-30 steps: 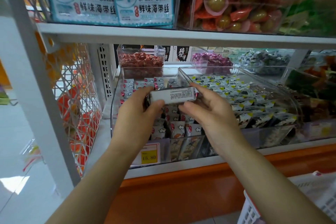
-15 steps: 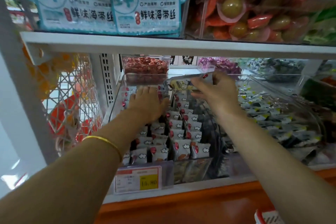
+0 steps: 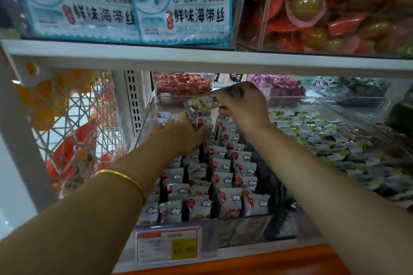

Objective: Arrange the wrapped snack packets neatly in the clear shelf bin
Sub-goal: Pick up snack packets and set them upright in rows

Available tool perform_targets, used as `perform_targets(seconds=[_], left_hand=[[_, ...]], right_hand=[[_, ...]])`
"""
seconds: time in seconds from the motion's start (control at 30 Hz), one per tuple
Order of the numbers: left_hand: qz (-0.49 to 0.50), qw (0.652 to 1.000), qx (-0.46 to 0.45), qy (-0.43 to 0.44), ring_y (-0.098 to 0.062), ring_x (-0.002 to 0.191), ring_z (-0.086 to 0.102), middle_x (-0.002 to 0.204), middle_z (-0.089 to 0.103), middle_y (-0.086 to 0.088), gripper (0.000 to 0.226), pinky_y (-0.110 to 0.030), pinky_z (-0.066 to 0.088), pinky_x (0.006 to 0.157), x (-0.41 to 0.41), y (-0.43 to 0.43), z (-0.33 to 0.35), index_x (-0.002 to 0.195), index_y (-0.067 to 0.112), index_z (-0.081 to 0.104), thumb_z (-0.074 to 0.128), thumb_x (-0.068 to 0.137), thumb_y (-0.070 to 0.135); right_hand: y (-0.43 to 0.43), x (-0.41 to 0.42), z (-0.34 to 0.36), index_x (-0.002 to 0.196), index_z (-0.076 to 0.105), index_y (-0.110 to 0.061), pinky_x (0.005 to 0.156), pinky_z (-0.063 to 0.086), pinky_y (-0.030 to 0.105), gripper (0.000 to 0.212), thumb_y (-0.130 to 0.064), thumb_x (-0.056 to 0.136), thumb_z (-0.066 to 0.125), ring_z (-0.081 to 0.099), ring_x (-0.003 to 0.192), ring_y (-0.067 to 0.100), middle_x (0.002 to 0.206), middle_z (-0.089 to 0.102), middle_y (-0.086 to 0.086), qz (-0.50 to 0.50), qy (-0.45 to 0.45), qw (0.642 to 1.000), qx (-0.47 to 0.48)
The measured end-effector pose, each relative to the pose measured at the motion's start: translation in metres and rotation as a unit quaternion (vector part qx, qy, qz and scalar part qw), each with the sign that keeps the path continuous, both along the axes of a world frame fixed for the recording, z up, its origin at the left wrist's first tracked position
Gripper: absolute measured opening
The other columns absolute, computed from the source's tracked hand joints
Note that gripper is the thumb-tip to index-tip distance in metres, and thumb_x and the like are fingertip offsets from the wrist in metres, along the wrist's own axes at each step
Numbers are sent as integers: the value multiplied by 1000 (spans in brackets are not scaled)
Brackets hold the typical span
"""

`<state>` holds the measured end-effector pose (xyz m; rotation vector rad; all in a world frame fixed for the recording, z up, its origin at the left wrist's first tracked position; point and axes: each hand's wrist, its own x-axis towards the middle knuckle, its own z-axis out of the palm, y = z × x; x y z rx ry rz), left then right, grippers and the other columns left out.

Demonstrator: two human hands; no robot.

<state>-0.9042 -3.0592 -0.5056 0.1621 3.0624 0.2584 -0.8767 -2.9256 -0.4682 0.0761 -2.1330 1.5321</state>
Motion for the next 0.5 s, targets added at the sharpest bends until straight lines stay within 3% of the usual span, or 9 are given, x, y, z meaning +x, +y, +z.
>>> perform_targets(seconds=[0.07, 0.13, 0.17, 0.27, 0.37, 0.5], left_hand=[[0, 1000, -28, -3, -35, 137, 28, 146, 34, -20, 87, -55, 9, 114, 8, -2, 0, 144, 9, 20, 14, 85, 73], [-16, 999, -47, 2, -31, 141, 20, 152, 25, -16, 88, -52, 6, 114, 15, -4, -1, 146, 6, 13, 12, 86, 71], [-23, 998, -53, 4, -28, 142, 17, 154, 21, -14, 88, -51, 5, 114, 18, -5, -1, 147, 5, 11, 11, 87, 70], [-32, 998, -56, 5, -27, 143, 14, 155, 18, -13, 86, -49, 6, 114, 23, -7, 0, 147, 5, 9, 13, 89, 68], [-36, 998, -55, 2, -25, 143, 12, 155, 17, -12, 83, -47, 7, 114, 30, -8, 3, 147, 5, 10, 16, 91, 65], [-59, 993, -100, 0, -24, 145, -4, 158, 4, -9, 81, -51, -4, 115, 48, -9, 16, 149, 8, -1, 14, 92, 63]], right_hand=[[-14, -14, -1, 74, 46, -10, 83, 54, 36, 26, -17, 83, 69, 62, 88, 27, 77, 54, 2, 5, 10, 999, 32], [-28, -26, -1, 81, 48, -10, 64, 43, 10, 22, -19, 84, 68, 52, 78, 17, 72, 46, -7, -4, 32, 995, 99], [-33, -32, -1, 84, 49, -10, 57, 36, 12, 20, -19, 84, 68, 47, 76, 16, 73, 46, -6, -6, 40, 991, 129], [-39, -50, -2, 90, 55, -8, 66, 34, 22, 18, -21, 85, 66, 46, 82, 16, 88, 50, 2, -34, 40, 975, 217], [-39, -59, -2, 78, 48, -14, 62, 34, 24, 21, -21, 83, 66, 46, 81, 17, 89, 51, 4, -36, 24, 960, 277], [-50, -69, 0, 70, 46, -14, 60, 29, 25, 28, -25, 78, 71, 42, 78, 17, 85, 44, 3, -1, 2, 925, 379]])
